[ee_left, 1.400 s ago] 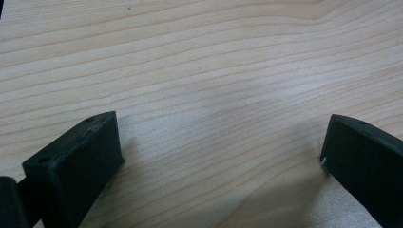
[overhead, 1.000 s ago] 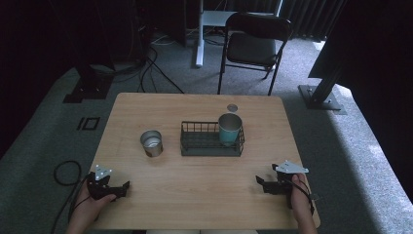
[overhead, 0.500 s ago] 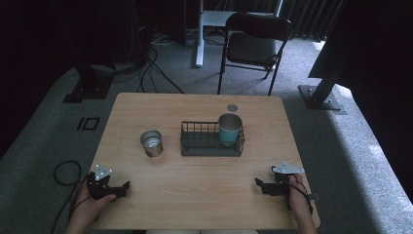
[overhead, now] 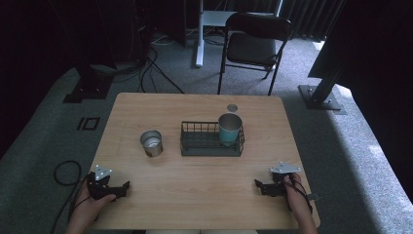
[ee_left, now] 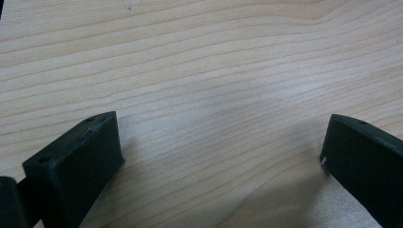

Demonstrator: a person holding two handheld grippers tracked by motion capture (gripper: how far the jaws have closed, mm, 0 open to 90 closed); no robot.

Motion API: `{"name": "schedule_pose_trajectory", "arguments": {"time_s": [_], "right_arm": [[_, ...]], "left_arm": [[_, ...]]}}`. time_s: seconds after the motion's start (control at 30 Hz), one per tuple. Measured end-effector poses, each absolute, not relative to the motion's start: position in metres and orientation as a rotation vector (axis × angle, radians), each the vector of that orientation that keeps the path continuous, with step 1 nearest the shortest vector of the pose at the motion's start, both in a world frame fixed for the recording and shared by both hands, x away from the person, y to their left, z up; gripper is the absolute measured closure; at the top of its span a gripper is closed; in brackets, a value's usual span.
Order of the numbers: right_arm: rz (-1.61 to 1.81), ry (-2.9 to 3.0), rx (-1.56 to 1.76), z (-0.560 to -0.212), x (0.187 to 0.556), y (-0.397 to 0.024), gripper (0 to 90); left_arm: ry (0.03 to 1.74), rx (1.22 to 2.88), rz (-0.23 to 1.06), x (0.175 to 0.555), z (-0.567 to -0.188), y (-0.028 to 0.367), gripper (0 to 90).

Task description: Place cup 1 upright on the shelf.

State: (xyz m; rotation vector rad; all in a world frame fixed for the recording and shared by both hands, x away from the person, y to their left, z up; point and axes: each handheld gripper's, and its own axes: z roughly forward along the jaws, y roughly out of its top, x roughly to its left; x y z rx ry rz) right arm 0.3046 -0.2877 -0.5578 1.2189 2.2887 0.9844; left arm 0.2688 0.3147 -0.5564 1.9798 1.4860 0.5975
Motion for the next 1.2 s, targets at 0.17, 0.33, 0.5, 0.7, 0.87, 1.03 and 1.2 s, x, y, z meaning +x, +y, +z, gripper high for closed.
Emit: {"name": "schedule_pose_trajectory", "arguments": {"time_s": [0.17, 0.33, 0.5, 0.7, 0.87, 1.03, 1.2], "right_arm": [[0.984, 2.289, 1.219, -0.558, 0.305, -0.288, 11.6], [0.984, 2.288, 1.22, -0.558, 0.305, -0.288, 11.6], [0.984, 2.288, 1.22, -0.558, 0.305, -0.288, 11.6], [0.984, 2.288, 1.22, -0.558, 0.305, -0.288, 11.6], [0.984, 2.288, 1.221, -0.558, 0.305, -0.288, 11.5], [0.985, 2.288, 1.22, -0.558, 0.305, -0.288, 11.6], [0.984, 2.288, 1.22, -0.558, 0.305, -0.288, 11.6]], "left_arm": [[1.487, 1.98, 0.596, 0.268, -0.556, 0.315, 0.4], [1.484, 1.981, 0.594, 0.266, -0.556, 0.314, 0.4], [1.454, 2.001, 0.583, 0.266, -0.556, 0.315, 0.4], [1.387, 2.037, 0.534, 0.262, -0.555, 0.316, 0.5], [1.389, 2.003, 0.505, 0.26, -0.552, 0.315, 0.5], [1.373, 1.994, 0.501, 0.261, -0.548, 0.314, 0.5], [1.363, 1.993, 0.522, 0.263, -0.543, 0.313, 0.5]]}}
